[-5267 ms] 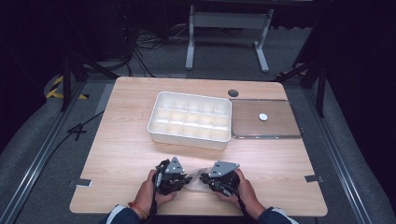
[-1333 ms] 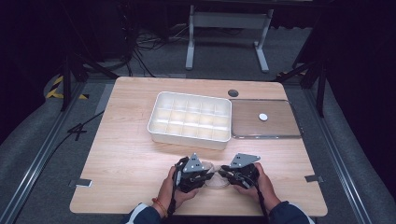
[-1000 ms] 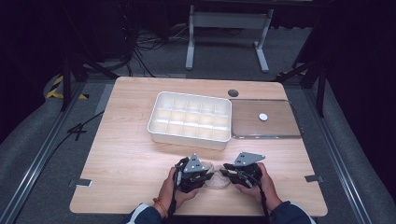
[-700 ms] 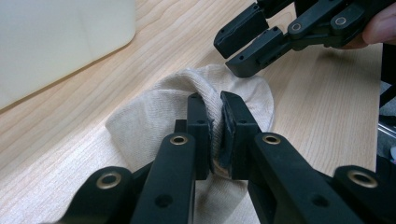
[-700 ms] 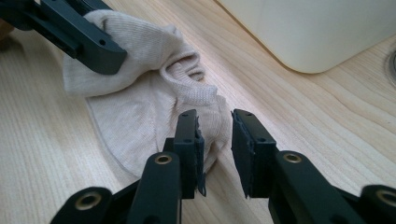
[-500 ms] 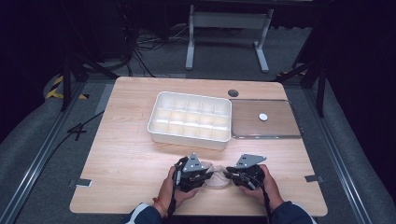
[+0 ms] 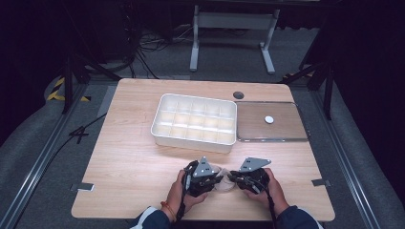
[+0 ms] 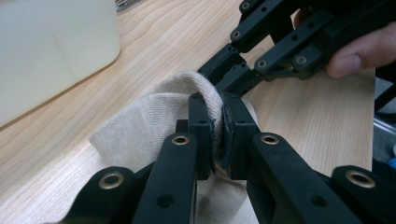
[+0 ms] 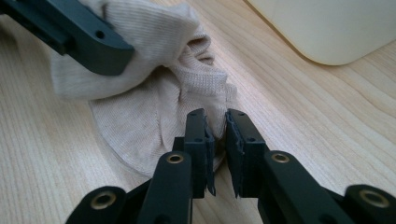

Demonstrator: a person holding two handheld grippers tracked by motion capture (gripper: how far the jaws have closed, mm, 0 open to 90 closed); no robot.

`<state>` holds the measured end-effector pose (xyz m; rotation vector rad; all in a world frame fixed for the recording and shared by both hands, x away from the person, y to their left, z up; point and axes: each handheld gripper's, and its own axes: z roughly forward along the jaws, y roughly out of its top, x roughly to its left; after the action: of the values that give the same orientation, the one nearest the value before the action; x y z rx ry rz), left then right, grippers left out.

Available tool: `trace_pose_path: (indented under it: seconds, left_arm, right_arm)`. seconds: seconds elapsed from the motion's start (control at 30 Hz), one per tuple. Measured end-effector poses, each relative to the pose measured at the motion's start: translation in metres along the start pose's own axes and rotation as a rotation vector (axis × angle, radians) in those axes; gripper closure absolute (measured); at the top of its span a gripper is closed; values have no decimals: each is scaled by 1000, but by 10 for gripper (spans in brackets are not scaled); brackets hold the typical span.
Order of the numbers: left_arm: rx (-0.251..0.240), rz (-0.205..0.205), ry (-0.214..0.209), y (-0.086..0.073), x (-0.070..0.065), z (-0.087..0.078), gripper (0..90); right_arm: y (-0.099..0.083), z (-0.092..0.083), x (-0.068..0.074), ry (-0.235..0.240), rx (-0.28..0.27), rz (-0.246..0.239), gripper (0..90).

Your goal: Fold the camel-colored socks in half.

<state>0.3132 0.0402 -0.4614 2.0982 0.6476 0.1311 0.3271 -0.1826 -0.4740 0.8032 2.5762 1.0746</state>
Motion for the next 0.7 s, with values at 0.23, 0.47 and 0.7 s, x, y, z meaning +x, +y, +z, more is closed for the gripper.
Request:
trace_pose_path:
  seconds: [0.23,0.47,0.7]
  left_arm:
    - [13,-3,-3,-1,-3,10,837]
    - [19,11,-3,-1,-5,13,839]
    - [18,7,-7,0,-5,13,839]
  right_arm:
    - [0,0,0,2,0,-2,792]
    - [0,0,0,0,2,-5,792]
    - [0,0,0,0,1,-3,792]
